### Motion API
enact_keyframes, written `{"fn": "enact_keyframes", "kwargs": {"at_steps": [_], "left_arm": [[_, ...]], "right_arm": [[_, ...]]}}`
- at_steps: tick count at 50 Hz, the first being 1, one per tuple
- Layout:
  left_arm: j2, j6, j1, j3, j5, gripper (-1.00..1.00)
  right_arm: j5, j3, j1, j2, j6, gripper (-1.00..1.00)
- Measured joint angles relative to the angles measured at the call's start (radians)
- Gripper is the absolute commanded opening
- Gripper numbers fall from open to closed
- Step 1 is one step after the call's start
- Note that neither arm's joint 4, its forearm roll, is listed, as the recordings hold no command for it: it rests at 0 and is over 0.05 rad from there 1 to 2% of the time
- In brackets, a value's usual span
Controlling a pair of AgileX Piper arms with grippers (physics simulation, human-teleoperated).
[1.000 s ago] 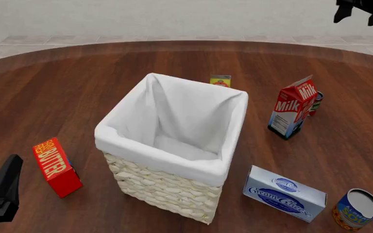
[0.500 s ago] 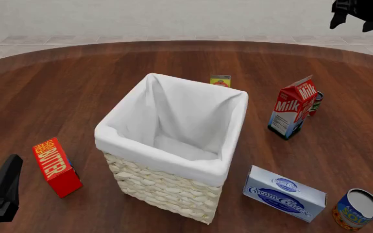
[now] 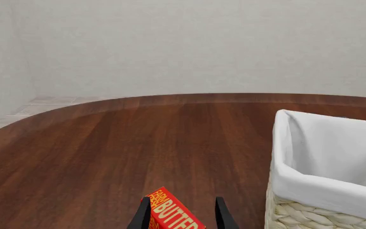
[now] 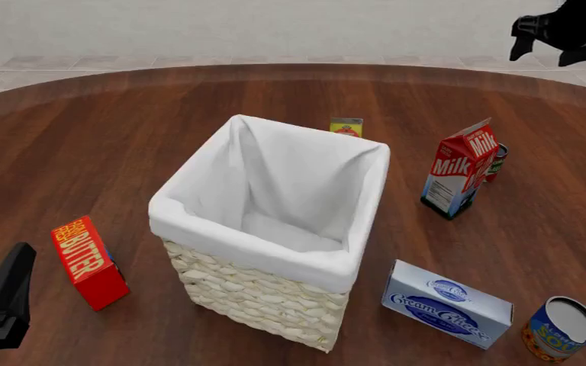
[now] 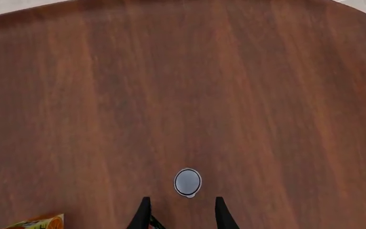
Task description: Pick up the tomato sauce, and put it in the basket.
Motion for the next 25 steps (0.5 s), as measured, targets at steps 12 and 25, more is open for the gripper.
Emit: {"fn": "enact_keyframes", "kwargs": {"at_steps": [12, 25], "left_arm": [[0.0, 0.0, 0.0, 0.0, 0.0, 1.0], [0.0, 0.0, 0.0, 0.0, 0.0, 1.0]], "right_arm": [[-0.035, 0.073, 0.02, -0.002, 0.013, 1.0], [-0.073, 0.161, 0.04, -0.014, 0.031, 1.0]]}}
